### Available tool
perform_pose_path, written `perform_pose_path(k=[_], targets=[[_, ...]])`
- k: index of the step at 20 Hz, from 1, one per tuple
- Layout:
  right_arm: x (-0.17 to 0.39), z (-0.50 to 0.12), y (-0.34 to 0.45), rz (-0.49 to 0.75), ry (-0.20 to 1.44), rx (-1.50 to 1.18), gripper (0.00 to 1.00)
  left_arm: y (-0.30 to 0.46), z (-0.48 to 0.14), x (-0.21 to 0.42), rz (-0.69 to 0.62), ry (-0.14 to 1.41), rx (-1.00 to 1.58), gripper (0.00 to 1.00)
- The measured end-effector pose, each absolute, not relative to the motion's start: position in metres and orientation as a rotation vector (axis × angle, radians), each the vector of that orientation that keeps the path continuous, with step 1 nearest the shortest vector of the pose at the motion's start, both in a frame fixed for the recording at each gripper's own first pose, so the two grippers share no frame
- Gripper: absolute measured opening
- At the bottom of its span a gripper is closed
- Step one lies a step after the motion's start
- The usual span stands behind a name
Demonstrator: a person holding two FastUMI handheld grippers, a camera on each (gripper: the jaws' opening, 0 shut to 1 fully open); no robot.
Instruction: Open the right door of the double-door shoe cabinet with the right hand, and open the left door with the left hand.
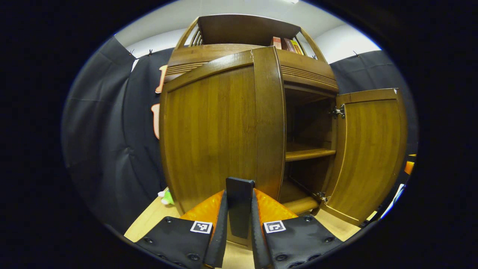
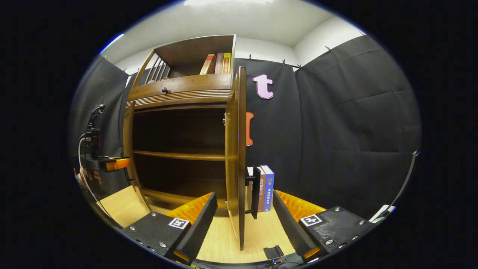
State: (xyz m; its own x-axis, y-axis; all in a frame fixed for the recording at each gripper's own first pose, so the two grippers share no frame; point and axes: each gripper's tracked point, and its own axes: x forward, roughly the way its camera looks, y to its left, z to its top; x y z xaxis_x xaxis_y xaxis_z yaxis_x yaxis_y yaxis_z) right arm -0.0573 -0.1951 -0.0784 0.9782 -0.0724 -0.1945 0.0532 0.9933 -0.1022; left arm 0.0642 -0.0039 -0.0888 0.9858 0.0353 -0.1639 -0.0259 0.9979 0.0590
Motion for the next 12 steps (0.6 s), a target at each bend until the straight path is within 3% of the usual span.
perform_pose_path(k=[1,2,11,12], targets=[[-0.058,-0.078,-0.192,-0.059,0.2,-0.094,0.92,0.004,-0.086,0.054,0.042,0.164,0.064,0.35],[-0.057,-0.078,-0.19,-0.054,0.201,-0.093,1.0,0.013,-0.084,0.044,0.057,0.162,0.072,0.34],[-0.054,-0.073,-0.171,-0.034,0.192,-0.096,1.0,0.085,-0.092,-0.014,0.148,0.197,0.058,0.34],[-0.053,-0.072,-0.17,-0.037,0.193,-0.099,0.92,0.091,-0.089,-0.014,0.147,0.183,0.065,0.22]])
